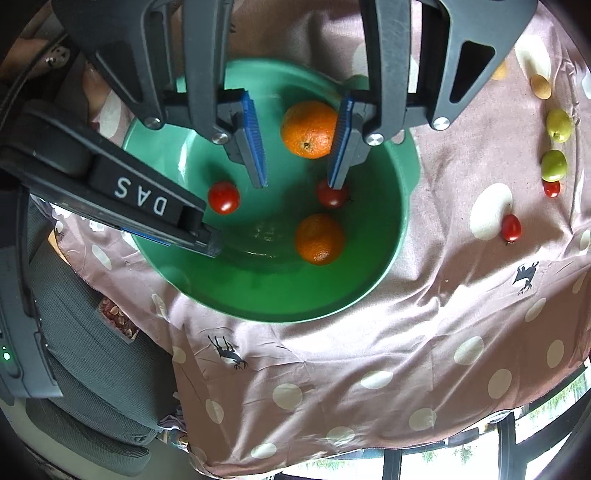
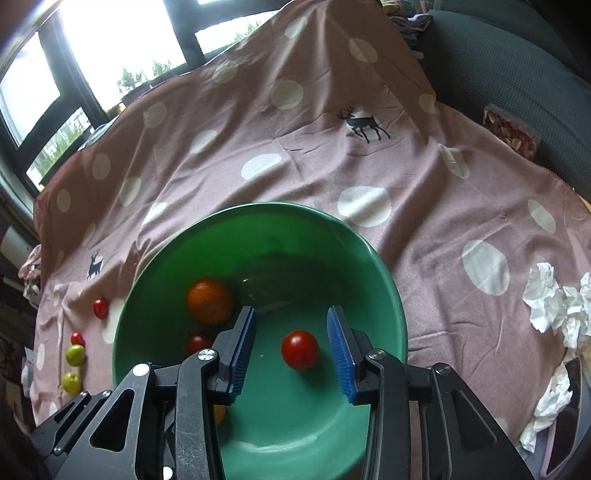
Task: Organize fruits
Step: 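Open both grippers to drop the cherry tomatoes into the green bowl, then move both open grippers back to the small brown fruits on the cloth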
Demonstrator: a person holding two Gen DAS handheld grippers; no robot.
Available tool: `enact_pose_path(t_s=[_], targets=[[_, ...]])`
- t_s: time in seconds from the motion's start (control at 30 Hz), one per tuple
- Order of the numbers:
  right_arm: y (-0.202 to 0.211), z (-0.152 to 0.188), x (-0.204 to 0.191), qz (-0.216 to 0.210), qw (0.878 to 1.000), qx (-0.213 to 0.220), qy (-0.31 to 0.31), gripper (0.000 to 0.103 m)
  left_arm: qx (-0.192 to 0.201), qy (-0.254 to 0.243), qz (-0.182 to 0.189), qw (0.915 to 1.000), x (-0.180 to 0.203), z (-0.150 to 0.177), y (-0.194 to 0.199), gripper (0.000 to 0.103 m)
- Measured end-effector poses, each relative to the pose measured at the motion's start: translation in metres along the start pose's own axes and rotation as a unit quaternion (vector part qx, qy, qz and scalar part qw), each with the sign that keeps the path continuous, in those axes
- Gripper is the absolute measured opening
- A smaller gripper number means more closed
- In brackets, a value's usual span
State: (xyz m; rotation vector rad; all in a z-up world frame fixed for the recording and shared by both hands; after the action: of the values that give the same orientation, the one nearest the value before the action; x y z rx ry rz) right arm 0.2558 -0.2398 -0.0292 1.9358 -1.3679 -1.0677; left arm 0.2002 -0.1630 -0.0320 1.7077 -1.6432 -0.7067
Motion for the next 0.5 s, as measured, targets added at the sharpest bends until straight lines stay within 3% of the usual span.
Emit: enact_pose_path(t_s=[0.13, 0.23, 0.3, 0.4, 0.5], targets=[[0.011, -0.001, -0.011, -0.017, 1.0, 0.017, 0.009, 0.048, 0.027, 0.017, 0.002, 0.9995, -0.017, 0.003, 0.028, 0.043], [0.02, 0.0, -0.023, -0.023, 0.999, 0.032, 0.024, 0.057, 0.042, 0.046, -0.008, 0.998, -0.041, 0.01, 0.049, 0.054], [0.026, 0.001, -0.032, -0.031, 0.998, 0.038, 0.036, 0.057, 0.05, 0.066, -0.016, 0.9964, -0.06, 0.017, 0.062, 0.06], [0.033, 0.005, -0.051, -0.046, 0.996, 0.042, 0.057, 0.058, 0.056, 0.098, -0.021, 0.9934, -0.09, 0.031, 0.079, 0.062], [0.038, 0.016, -0.081, -0.089, 0.991, 0.032, 0.09, 0.059, 0.045, 0.142, -0.017, 0.9888, -0.125, 0.05, 0.088, 0.063]])
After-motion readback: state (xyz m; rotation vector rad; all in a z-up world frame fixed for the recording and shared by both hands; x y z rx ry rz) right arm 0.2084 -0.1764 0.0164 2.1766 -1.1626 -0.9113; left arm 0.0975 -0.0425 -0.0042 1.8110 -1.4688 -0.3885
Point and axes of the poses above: each gripper's, at about its wrist camera, not at the fingertips, and y roughly against the way its jaws point, x to its right, z to its underside, the point moved 7 cm from there along -y, roughly the way its jaws point, and after that the axes turned 8 degrees about -y, right-handed, at the moved point
